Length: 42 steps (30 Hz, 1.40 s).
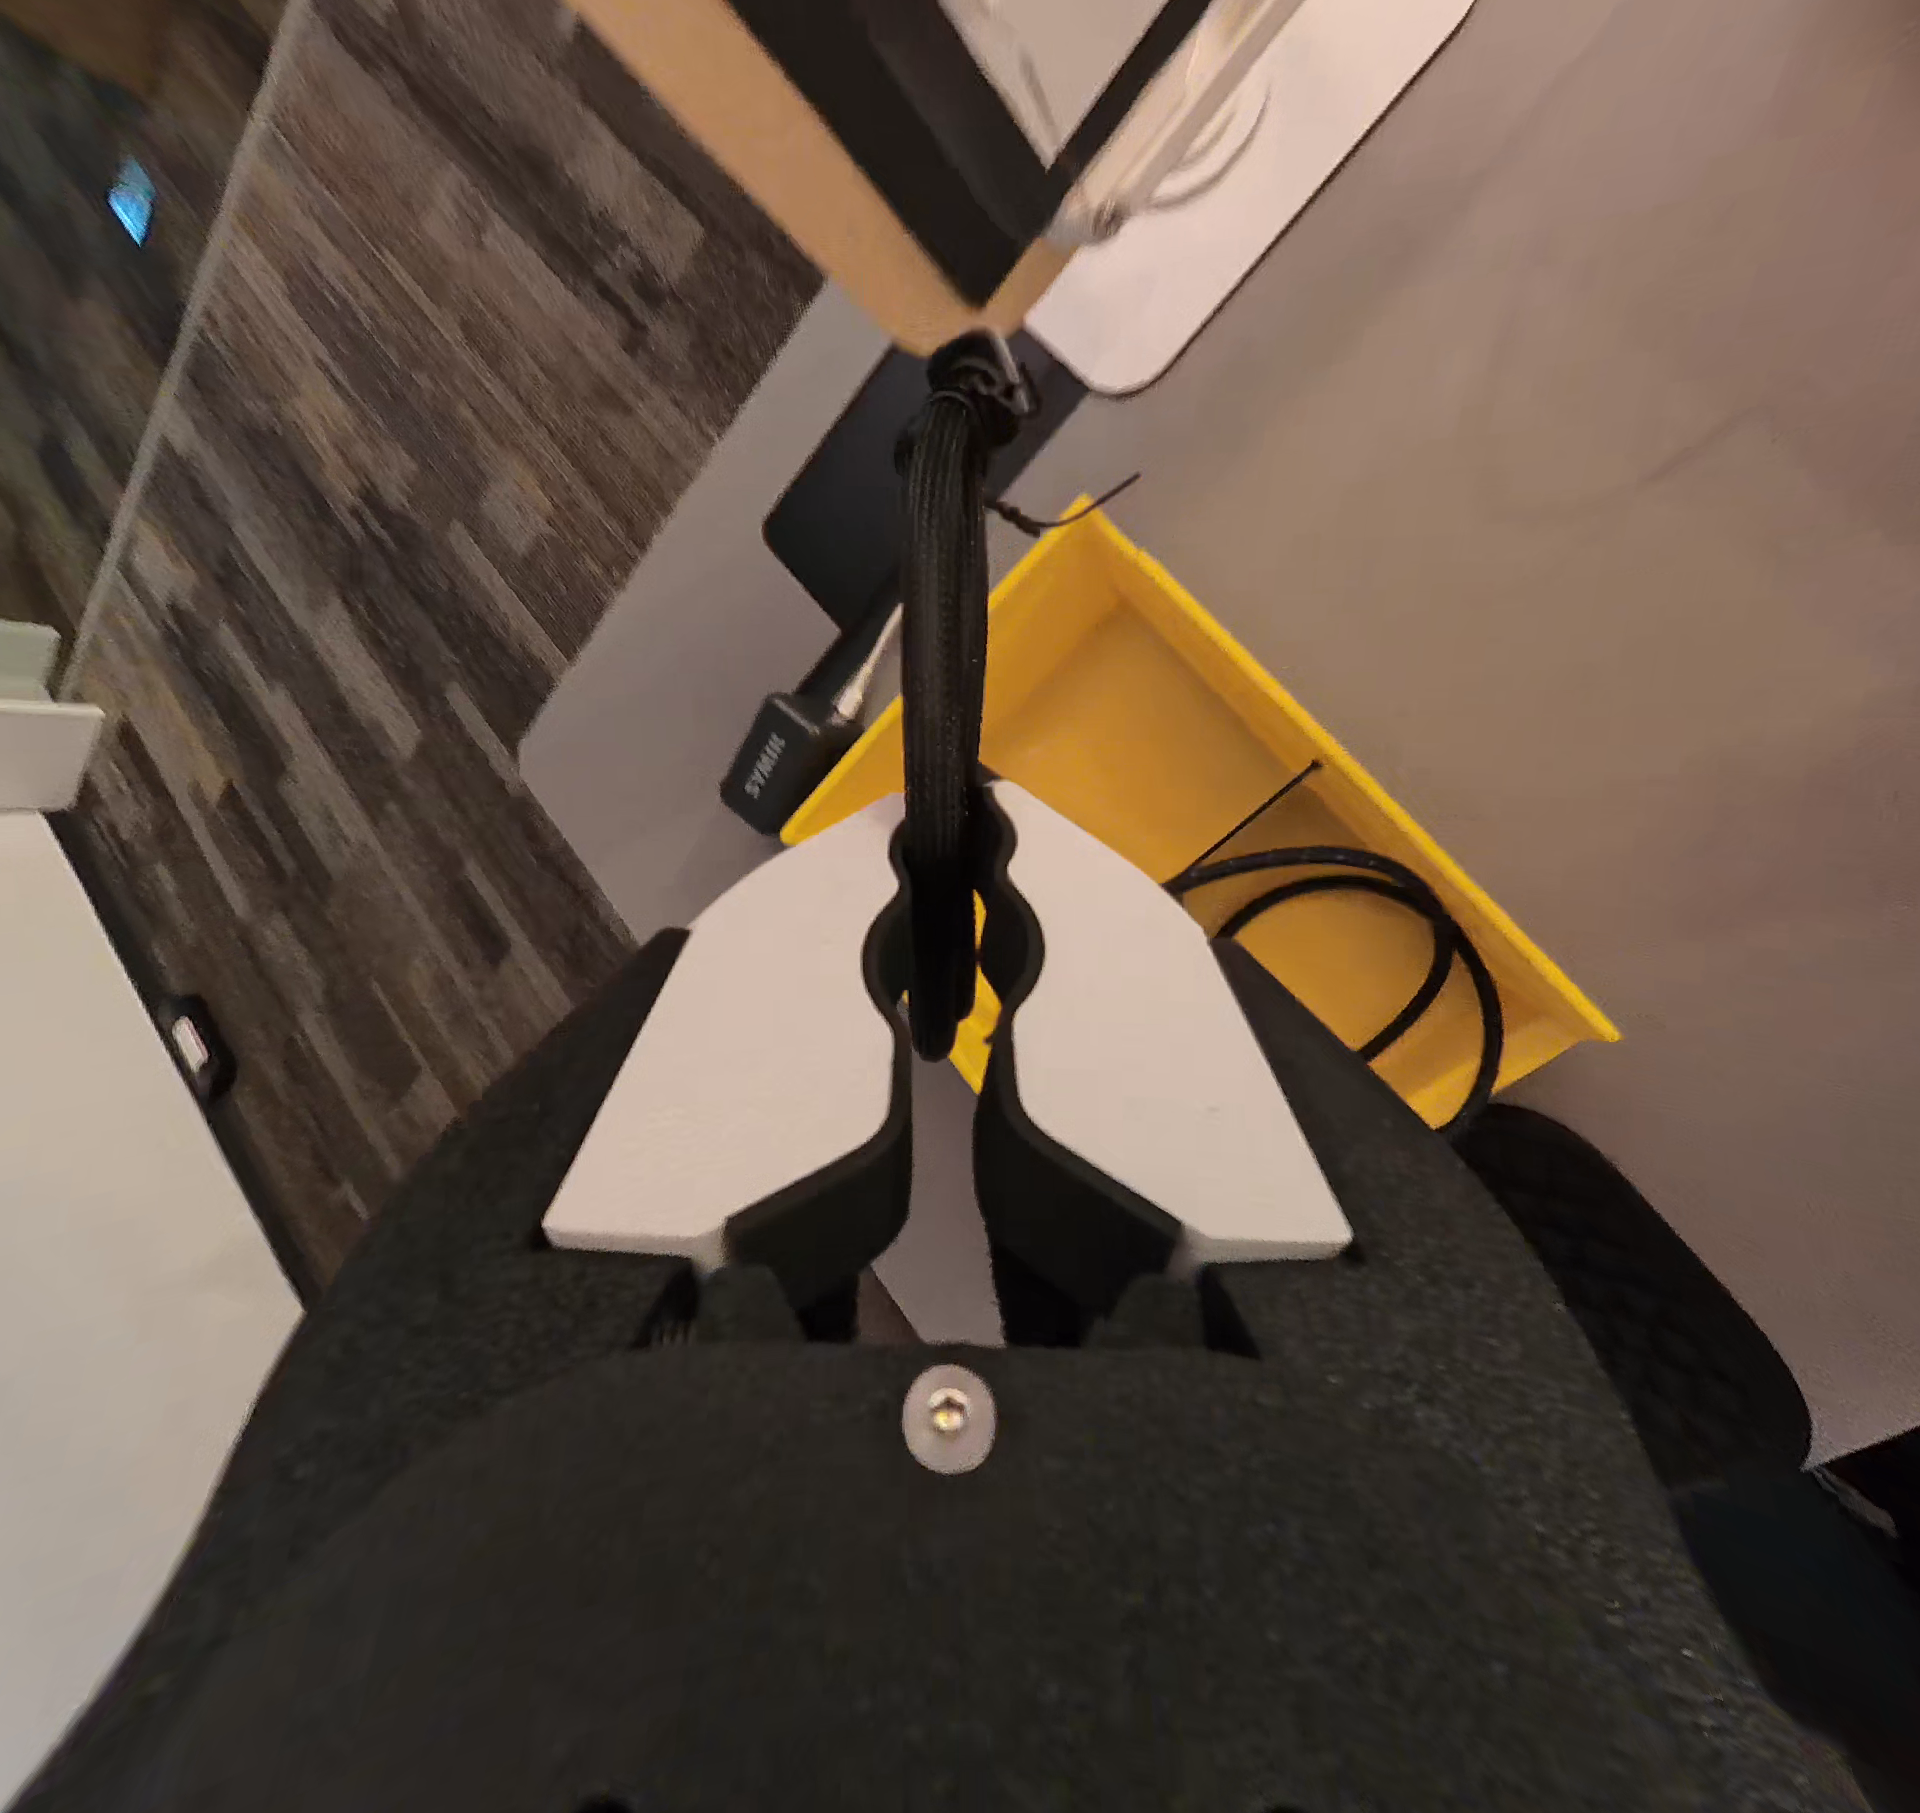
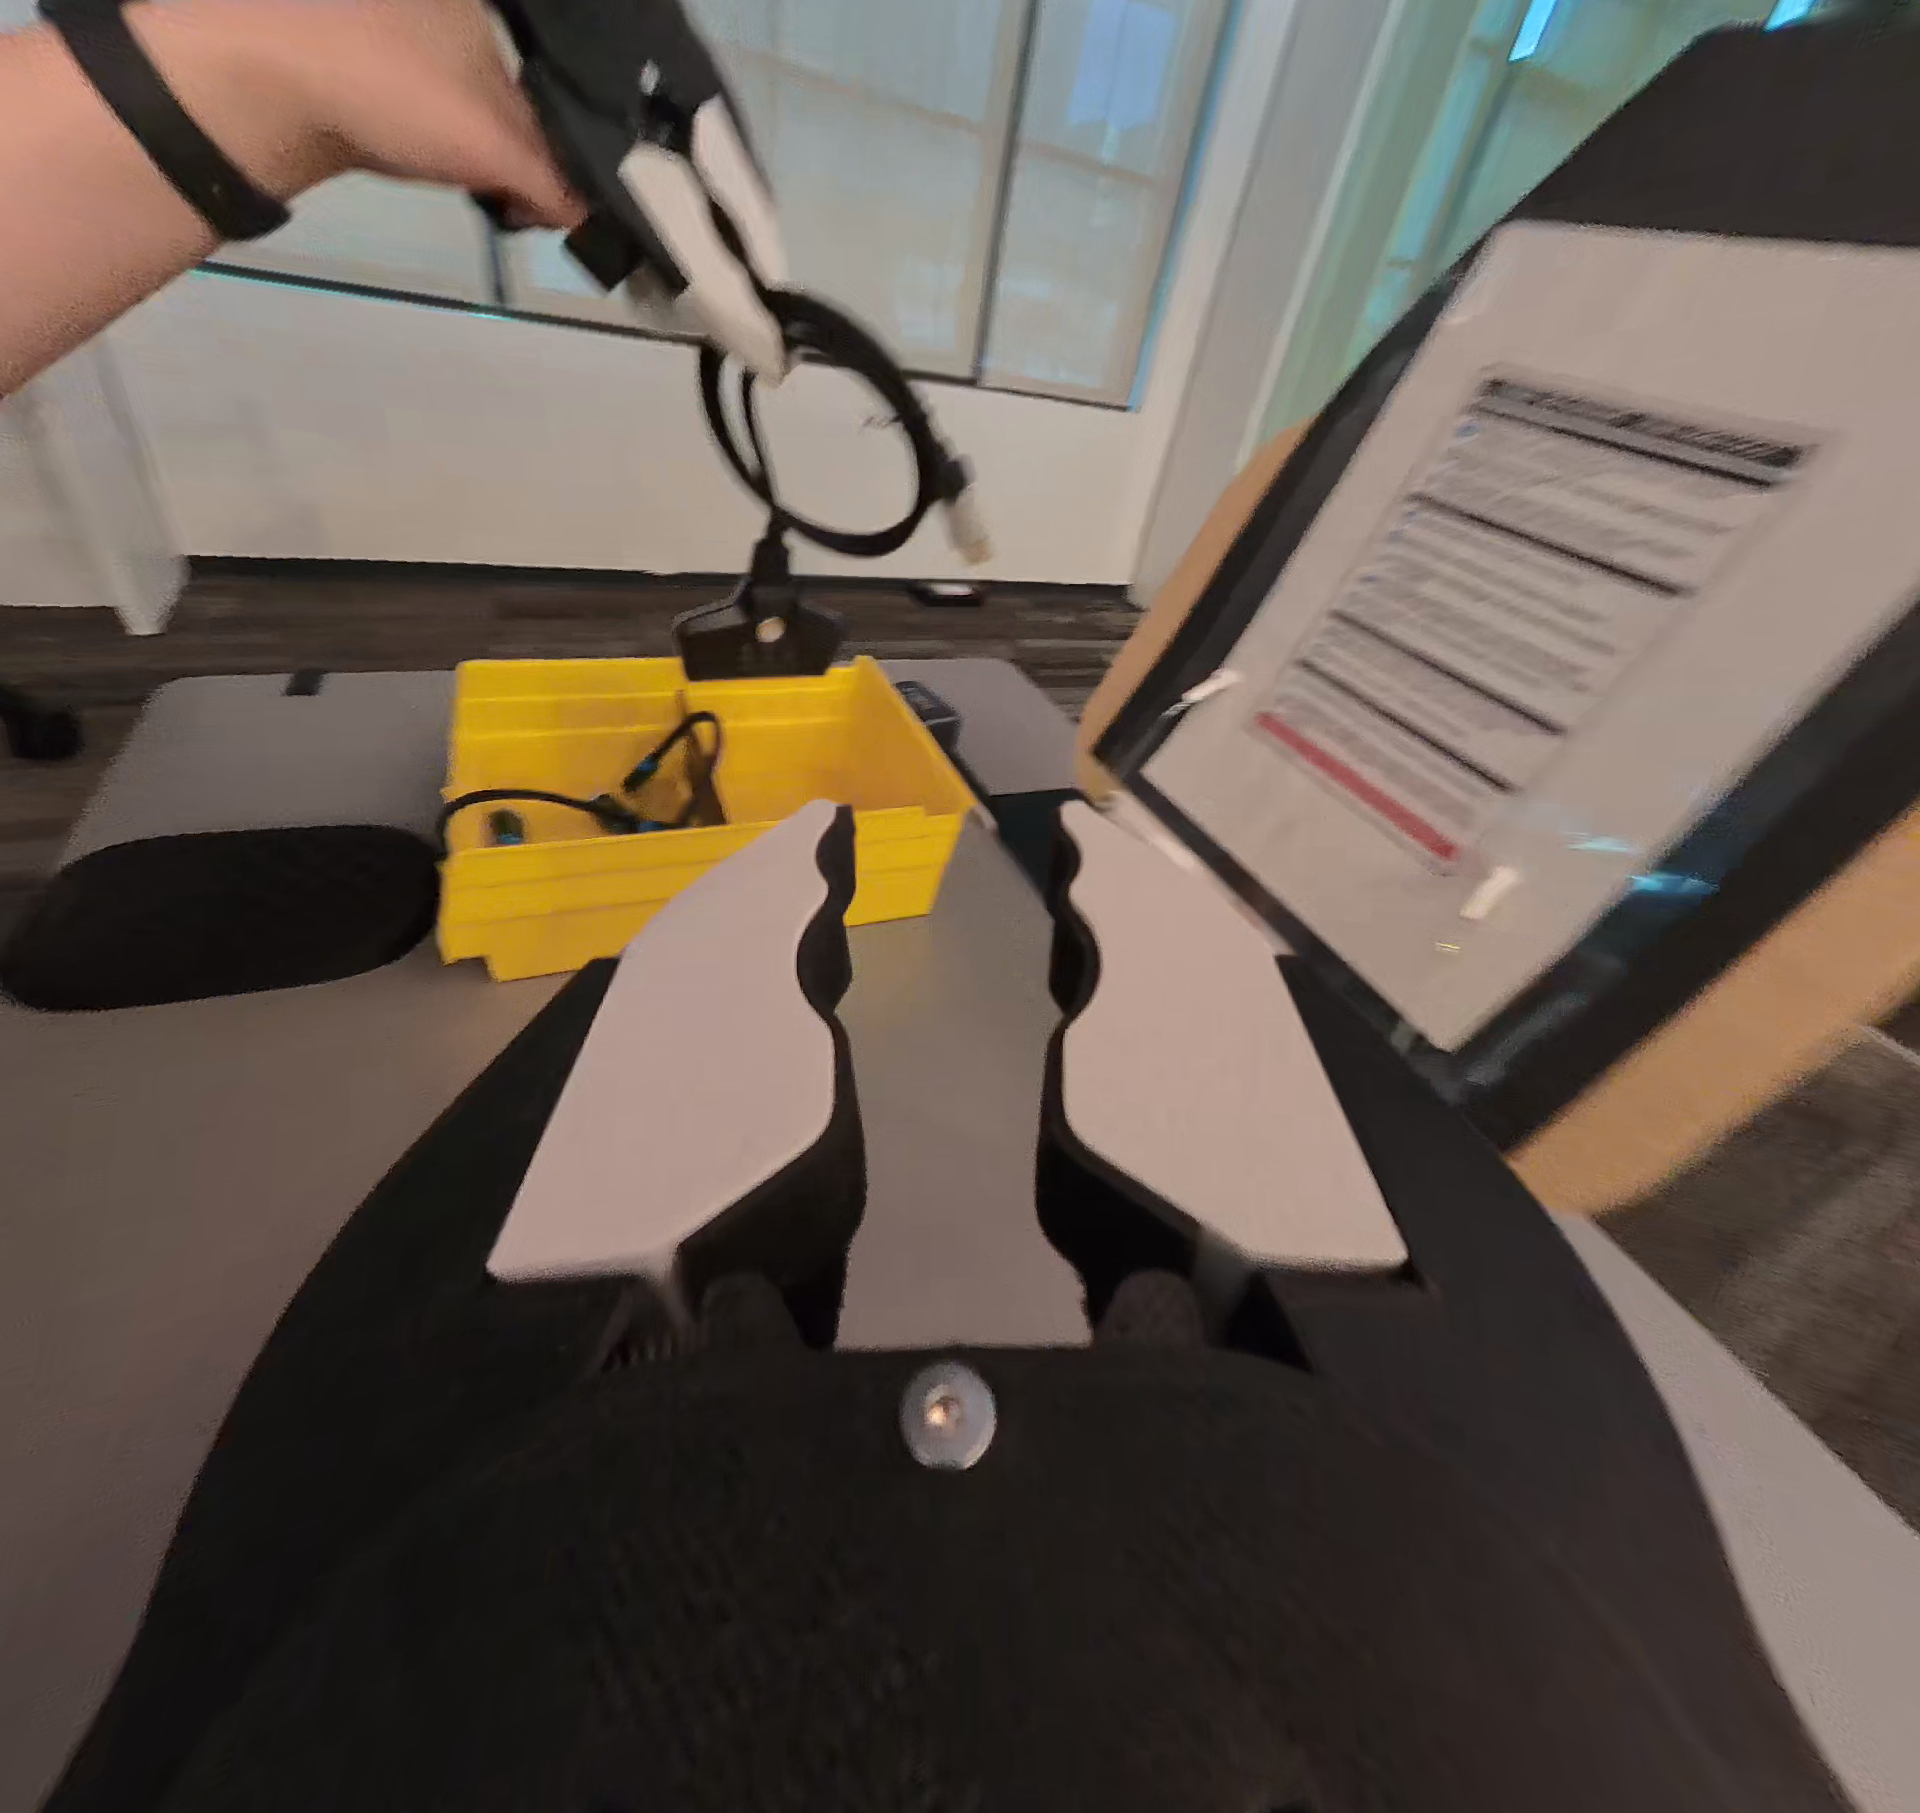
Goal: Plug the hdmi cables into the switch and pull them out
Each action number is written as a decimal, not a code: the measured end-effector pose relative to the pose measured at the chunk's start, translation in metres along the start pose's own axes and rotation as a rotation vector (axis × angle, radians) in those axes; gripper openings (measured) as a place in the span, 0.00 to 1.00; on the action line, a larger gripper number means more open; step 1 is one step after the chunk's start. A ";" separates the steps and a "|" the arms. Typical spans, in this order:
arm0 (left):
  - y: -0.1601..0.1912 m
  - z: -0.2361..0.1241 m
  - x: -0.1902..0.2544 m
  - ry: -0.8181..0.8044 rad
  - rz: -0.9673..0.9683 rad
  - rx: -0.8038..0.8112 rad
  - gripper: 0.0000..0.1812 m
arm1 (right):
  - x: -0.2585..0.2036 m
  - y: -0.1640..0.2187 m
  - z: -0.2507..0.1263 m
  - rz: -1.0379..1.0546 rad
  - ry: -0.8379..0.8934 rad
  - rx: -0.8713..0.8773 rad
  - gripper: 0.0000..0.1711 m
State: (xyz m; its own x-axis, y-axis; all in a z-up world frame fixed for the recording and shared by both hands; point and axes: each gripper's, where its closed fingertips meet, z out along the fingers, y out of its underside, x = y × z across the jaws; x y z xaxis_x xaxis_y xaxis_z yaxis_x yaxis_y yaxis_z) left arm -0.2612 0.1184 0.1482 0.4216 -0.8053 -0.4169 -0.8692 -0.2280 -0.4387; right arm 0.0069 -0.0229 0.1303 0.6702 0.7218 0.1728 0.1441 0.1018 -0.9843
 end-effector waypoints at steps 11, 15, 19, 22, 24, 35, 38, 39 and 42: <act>-0.108 -0.088 0.119 0.245 0.175 0.289 0.04 | -0.076 0.042 0.085 -0.597 -0.017 0.011 0.48; -0.127 -0.110 0.174 0.347 0.276 0.363 0.04 | -0.093 0.034 0.079 -0.841 0.056 -0.083 0.51; -0.139 -0.126 0.204 0.479 0.225 0.433 0.04 | -0.117 0.031 0.077 -0.895 -0.018 0.008 0.39; -0.129 -0.105 0.199 0.442 0.179 0.374 0.04 | -0.129 0.056 0.073 -0.815 -0.199 -0.139 0.38; -0.112 -0.071 0.189 0.358 0.160 0.293 0.04 | -0.128 0.090 0.065 -0.738 -0.316 -0.345 0.38; -0.020 0.131 0.216 0.509 -0.066 0.001 0.05 | -0.129 0.265 0.033 -0.694 -0.564 -1.242 0.38; -0.017 0.156 0.206 0.450 -0.089 -0.008 0.08 | -0.129 0.267 0.030 -0.631 -0.561 -1.275 0.39; -0.018 0.158 0.202 0.444 -0.109 -0.004 0.14 | -0.128 0.267 0.030 -0.603 -0.551 -1.281 0.38; -0.024 0.154 0.183 0.436 -0.150 0.052 0.30 | -0.124 0.271 0.025 -0.478 -0.530 -1.350 0.34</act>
State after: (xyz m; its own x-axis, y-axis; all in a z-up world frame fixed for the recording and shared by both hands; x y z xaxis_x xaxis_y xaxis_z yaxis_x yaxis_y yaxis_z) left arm -0.1233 0.0604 -0.0399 0.3844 -0.9229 0.0234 -0.7881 -0.3413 -0.5123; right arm -0.0549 -0.0677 -0.1585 0.0822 0.9876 0.1335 0.9965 -0.0797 -0.0241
